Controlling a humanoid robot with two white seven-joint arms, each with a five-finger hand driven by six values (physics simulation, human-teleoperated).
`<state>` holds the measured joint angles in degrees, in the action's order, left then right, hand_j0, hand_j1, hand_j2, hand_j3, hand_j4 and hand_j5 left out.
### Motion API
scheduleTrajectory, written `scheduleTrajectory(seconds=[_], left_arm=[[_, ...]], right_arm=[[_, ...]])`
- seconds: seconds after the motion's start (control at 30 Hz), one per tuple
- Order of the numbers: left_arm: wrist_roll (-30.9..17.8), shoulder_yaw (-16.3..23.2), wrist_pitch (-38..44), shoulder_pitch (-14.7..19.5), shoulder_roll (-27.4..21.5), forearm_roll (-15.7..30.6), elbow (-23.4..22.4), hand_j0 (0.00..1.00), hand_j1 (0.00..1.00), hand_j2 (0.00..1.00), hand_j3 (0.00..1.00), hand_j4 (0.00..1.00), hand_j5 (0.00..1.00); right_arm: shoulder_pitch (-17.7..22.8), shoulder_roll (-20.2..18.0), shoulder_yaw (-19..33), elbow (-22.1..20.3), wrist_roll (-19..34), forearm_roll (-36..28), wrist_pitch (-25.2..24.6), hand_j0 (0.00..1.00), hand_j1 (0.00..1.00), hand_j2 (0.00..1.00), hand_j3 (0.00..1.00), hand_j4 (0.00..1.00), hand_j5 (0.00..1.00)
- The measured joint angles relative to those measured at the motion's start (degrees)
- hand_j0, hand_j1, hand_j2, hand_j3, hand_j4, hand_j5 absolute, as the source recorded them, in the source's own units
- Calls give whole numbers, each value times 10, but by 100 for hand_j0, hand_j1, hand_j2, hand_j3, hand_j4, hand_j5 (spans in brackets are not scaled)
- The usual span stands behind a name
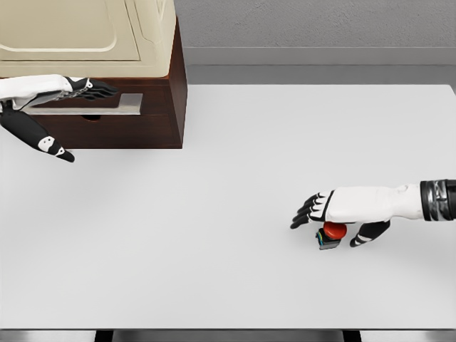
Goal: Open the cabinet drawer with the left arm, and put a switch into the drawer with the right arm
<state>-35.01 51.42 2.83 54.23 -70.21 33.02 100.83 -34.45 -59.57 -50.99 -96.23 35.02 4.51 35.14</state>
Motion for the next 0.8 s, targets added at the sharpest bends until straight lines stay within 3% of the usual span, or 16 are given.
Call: scheduleTrajectory(seconds=[0.8], left_arm=[[0,1,20,-9,57,-10,-77,100,100,100,100,100,100]], right_arm=[[0,0,-8,4,0,0,0,81,81,81,81,81,81]])
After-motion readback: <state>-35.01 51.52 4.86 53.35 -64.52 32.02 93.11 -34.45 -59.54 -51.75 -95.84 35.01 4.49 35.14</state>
